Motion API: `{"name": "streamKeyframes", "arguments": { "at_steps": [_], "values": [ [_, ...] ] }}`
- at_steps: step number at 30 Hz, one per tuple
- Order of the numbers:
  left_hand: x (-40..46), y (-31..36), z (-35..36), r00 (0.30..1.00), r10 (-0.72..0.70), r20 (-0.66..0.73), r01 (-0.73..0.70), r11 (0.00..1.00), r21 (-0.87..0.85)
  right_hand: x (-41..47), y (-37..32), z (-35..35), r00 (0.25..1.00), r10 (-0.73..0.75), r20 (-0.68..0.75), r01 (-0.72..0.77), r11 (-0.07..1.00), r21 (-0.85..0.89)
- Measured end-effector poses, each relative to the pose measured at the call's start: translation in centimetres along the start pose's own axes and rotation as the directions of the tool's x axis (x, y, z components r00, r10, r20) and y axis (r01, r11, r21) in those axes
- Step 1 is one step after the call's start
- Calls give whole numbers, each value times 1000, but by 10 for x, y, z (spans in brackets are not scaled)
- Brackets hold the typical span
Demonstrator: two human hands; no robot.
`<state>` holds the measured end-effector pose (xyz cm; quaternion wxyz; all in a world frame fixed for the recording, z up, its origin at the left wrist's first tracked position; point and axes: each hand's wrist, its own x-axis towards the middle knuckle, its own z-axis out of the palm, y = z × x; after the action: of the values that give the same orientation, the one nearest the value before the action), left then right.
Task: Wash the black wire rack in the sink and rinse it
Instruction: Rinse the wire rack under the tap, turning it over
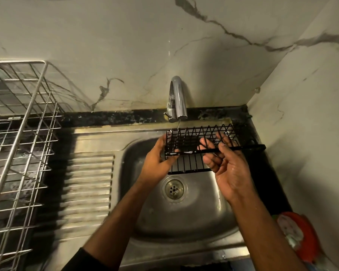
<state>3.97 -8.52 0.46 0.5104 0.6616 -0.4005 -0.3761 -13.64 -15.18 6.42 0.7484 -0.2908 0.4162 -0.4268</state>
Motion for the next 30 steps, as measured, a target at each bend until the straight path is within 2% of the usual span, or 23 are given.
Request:
{"name": "streamKeyframes", "arguments": {
  "at_steps": [7,13,17,23,30],
  "values": [
    [13,11,9,992,-113,47,110,991,71,0,-2,-2,1000,-21,-22,22,1000,11],
    [31,13,19,988,-126,90,107,976,191,-1,-5,-7,997,-56,-61,56,998,1],
    [36,11,23,992,-94,89,79,984,160,-3,-5,-10,994,-74,-77,74,997,0],
    [43,1,25,989,-118,87,108,988,108,-7,-1,-8,990,-95,-100,99,995,30],
    [41,-5,23,981,-181,-65,179,983,-32,-8,10,4,989,-88,-119,105,983,152]
  ]
}}
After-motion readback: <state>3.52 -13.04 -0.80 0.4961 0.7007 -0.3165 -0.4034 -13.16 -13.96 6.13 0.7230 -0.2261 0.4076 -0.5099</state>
